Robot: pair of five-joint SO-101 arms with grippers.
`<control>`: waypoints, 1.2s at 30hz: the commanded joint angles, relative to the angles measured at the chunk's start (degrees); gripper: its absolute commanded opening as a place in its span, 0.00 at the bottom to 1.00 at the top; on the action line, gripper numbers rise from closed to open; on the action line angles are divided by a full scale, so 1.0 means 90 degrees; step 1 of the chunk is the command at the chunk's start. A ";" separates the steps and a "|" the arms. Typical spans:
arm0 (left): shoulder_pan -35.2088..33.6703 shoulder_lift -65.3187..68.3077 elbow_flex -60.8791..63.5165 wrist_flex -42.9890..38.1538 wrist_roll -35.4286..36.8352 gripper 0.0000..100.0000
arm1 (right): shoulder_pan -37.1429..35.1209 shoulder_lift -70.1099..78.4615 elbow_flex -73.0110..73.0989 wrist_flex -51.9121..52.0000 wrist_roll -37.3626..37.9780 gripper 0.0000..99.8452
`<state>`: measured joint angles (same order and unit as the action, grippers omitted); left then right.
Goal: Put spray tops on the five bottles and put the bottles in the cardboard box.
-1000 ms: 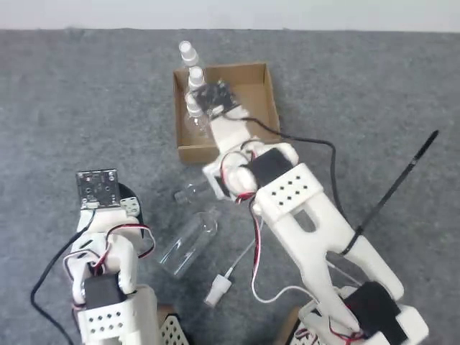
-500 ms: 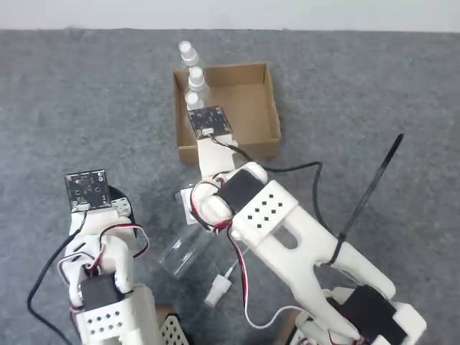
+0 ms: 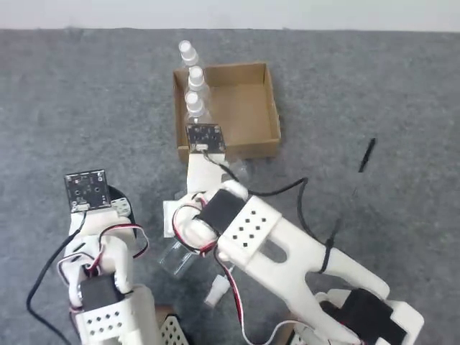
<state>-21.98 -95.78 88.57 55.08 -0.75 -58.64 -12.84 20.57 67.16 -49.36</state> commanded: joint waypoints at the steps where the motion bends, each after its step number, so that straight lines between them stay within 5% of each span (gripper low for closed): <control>1: -0.0029 -0.0107 -0.0122 -0.0254 -0.0010 0.03 | -0.0083 0.0269 0.0107 -0.0728 -0.0107 0.28; 20: -0.0020 -0.0107 -0.0122 -0.0254 -0.0010 0.03 | 0.0142 0.1861 0.0107 -0.1499 -0.0107 0.28; 28: -0.0020 -0.0107 -0.0112 -0.0254 -0.0020 0.03 | 0.0640 0.1871 0.0107 -0.1499 -0.0039 0.07; 36: -0.0020 -0.0107 -0.0112 -0.0254 -0.0020 0.03 | 0.0689 0.1617 -0.0117 -0.0796 0.0488 0.06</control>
<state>-21.98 -95.78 88.57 55.08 -0.75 -53.54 5.36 22.51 56.26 -46.64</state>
